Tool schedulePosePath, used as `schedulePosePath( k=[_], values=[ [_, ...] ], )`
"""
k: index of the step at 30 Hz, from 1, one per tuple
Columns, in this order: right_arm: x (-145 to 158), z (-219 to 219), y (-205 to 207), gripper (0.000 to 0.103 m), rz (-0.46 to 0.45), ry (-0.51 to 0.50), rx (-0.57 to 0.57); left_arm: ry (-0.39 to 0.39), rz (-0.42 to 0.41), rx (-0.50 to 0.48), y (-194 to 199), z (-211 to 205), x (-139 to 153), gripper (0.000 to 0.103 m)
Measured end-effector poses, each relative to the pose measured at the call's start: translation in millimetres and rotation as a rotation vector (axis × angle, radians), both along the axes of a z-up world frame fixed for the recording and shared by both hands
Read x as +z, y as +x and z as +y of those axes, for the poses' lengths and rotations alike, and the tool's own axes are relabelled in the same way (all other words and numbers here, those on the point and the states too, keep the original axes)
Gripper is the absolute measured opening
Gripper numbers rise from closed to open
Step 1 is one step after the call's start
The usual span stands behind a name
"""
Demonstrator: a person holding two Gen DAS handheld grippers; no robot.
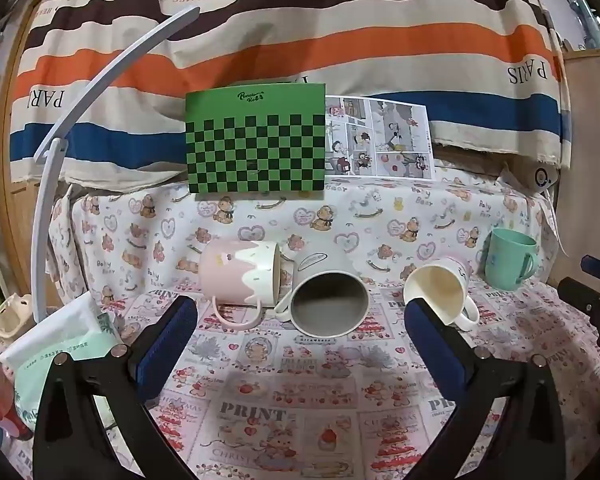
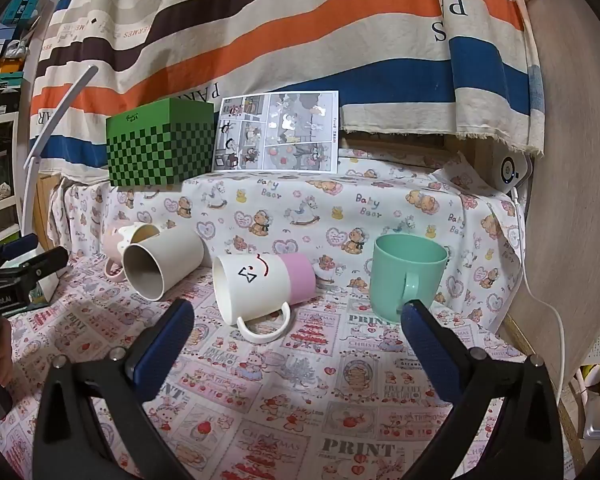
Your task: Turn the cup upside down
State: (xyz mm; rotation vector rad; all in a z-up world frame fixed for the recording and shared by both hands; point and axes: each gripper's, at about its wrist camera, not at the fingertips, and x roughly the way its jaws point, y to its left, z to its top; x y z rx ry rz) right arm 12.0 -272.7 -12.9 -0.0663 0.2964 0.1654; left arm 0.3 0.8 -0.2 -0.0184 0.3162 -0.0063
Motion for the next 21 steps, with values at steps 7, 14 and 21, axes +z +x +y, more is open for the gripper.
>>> schedulePosePath(
  k=[7, 14, 21],
  values=[
    [-0.2, 0.4, 0.1, 0.103, 0.002, -0.004, 0.0, 0.004, 0.001, 0.012, 3.3, 2.3, -0.5, 0.103],
    [-0.4, 0.4, 0.1, 0.103, 0.002, -0.004, 0.0, 0.011, -0.006, 0.012, 0.0, 1.0, 1.4, 0.103],
    [-0.3, 0.6, 0.2, 0.103, 0.002, -0.005, 0.0, 0.012, -0.01, -0.005, 1.0, 0.7, 1.0, 0.103]
  ],
)
